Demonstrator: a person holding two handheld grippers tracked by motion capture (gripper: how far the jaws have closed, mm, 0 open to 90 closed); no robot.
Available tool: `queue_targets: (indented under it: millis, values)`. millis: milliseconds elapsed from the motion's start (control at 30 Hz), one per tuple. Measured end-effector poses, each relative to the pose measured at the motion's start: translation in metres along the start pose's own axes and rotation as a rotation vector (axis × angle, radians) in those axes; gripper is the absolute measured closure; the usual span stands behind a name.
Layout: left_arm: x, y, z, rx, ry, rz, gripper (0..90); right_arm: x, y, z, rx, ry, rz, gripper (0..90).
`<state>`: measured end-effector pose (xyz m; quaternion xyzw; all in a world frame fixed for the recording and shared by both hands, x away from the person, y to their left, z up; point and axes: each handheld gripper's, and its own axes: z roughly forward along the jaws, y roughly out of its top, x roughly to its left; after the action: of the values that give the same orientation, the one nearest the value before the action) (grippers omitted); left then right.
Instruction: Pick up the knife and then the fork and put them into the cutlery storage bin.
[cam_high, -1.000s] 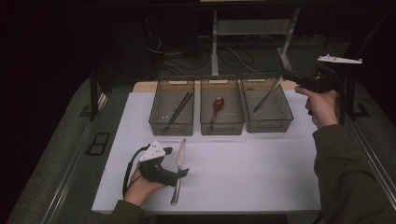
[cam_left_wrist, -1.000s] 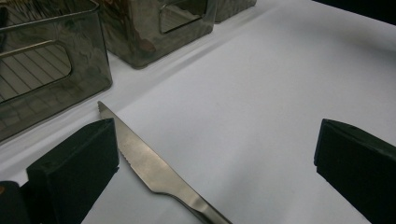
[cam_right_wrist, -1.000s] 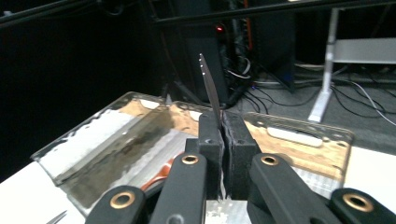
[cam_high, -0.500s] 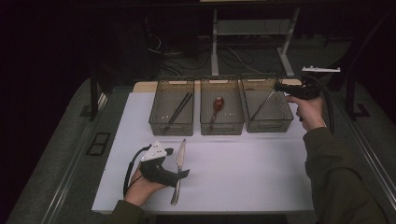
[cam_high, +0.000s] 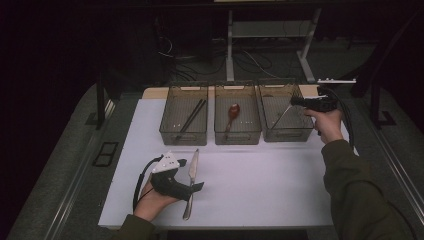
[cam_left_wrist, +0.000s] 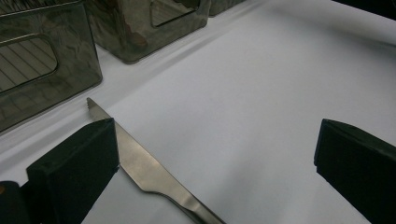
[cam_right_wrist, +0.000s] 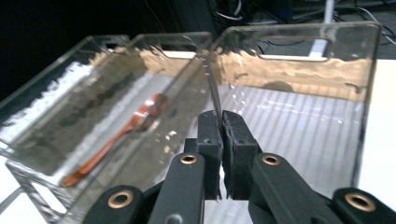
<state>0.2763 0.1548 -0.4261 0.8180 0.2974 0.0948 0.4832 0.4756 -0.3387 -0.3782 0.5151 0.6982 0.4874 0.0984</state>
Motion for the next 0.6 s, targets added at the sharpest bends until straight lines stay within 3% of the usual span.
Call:
queue_targets:
  millis: [367, 600]
  values:
    - [-0.001, 0.000, 0.002, 0.006, -0.007, 0.004, 0.0, -0.010, -0.010, 0.005, 0.080, -0.112, -0.046, 77.7]
    - [-0.002, 0.000, 0.003, 0.015, -0.010, 0.003, 0.0, -0.015, -0.015, 0.002, 0.091, -0.141, -0.060, 73.3]
